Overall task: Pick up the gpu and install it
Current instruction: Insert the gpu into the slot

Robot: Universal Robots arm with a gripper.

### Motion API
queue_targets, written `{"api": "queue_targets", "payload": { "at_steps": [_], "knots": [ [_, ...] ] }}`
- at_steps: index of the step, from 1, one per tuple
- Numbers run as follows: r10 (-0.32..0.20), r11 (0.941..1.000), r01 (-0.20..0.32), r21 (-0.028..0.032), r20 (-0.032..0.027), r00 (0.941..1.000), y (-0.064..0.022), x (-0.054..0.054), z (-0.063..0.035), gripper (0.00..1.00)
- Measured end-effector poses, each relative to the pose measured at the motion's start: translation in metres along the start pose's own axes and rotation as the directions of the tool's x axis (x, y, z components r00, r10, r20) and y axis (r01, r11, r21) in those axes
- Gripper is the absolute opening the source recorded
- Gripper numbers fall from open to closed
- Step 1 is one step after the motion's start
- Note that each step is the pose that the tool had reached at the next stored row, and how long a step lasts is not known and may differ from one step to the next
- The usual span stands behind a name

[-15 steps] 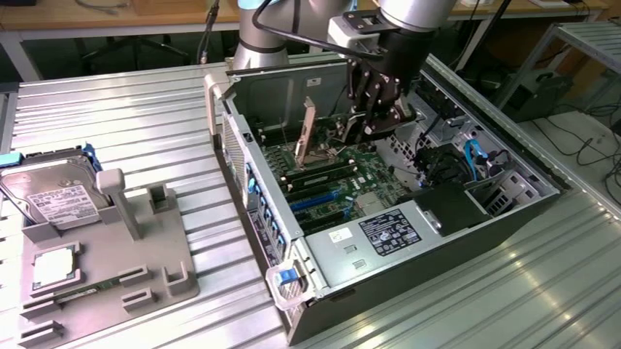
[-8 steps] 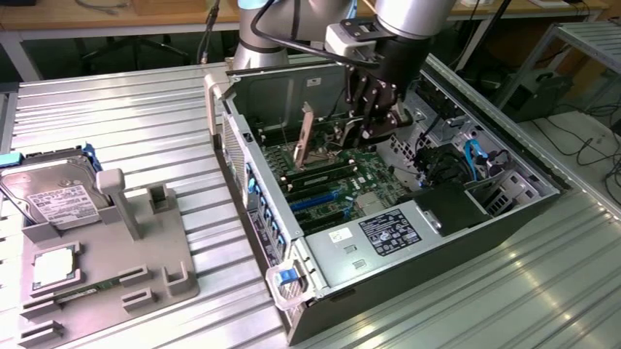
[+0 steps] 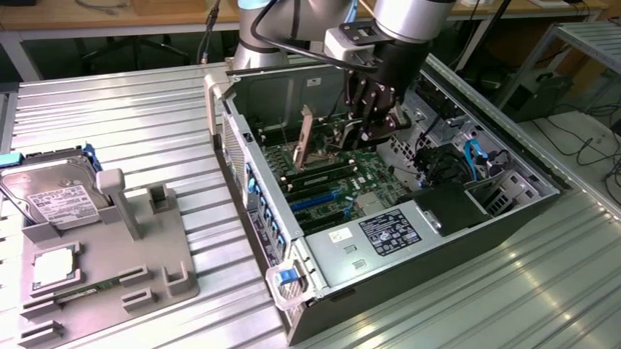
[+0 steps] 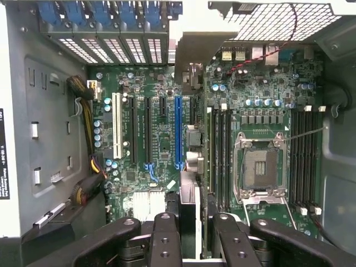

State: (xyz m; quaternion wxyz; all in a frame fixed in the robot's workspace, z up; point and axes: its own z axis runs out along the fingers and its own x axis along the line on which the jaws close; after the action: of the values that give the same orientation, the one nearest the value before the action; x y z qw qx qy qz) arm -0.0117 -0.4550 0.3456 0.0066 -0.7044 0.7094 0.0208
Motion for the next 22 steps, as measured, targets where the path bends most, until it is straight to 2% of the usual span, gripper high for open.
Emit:
{"api": "queue_targets", "payload": {
  "at_steps": [22],
  "knots": [
    [0.000,1.0000,0.000,0.0000,0.0000,1.0000,0.0006,0.0004,0.0107,0.28]
  ]
}}
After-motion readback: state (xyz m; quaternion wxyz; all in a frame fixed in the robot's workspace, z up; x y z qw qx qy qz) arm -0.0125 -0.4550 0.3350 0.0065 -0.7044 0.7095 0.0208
